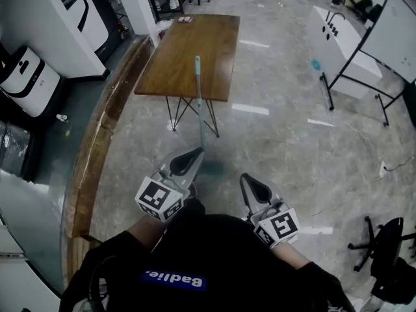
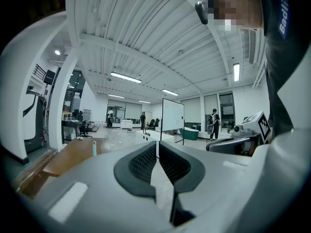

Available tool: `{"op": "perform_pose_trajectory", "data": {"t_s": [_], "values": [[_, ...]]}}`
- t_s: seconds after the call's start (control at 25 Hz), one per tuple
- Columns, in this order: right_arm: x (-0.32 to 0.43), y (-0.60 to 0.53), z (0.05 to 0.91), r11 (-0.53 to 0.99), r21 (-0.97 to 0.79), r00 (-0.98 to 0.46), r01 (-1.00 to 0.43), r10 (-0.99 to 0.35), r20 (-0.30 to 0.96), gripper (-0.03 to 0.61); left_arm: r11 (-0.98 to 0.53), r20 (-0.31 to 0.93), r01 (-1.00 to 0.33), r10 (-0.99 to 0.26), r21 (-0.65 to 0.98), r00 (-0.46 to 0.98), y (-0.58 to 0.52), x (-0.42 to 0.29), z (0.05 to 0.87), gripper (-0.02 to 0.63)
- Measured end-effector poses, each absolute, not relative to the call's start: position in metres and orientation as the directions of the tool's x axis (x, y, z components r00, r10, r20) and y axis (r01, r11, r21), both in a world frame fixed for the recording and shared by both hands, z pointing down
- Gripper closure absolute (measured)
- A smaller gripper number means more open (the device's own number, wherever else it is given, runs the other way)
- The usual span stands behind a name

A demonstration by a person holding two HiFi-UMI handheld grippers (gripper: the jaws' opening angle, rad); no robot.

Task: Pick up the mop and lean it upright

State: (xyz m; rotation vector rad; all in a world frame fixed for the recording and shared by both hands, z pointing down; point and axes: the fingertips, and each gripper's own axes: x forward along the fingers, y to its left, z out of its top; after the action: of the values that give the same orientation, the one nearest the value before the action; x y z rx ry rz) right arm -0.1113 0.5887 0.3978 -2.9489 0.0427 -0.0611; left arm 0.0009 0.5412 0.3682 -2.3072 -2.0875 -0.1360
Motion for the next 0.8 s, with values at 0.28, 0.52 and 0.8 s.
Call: {"op": "perform_pose_trajectory", "data": {"t_s": [0.28, 0.52, 0.8], "values": [[-0.102, 0.602, 0.399, -0.984, -0.174, 0.998, 0.045, 0.035, 0.061, 0.571, -0.072, 0.085, 0.997, 0.994, 0.042, 0.068, 0.558, 0.030, 0.375, 0.574], [-0.073, 0.607, 0.403, -0.979, -0.183, 0.992, 0.092, 0.074, 0.106, 0.571, -0.049, 0.098, 0.997, 0.994, 0.063, 0.043, 0.574, 0.068, 0.385, 0.566], [-0.016, 0.612, 0.397, -0.982, -0.156, 0.990, 0.110, 0.094, 0.105, 0.569, -0.026, 0.108, 0.996, 0.994, 0.091, 0.016, 0.587, 0.124, 0.395, 0.554]]}}
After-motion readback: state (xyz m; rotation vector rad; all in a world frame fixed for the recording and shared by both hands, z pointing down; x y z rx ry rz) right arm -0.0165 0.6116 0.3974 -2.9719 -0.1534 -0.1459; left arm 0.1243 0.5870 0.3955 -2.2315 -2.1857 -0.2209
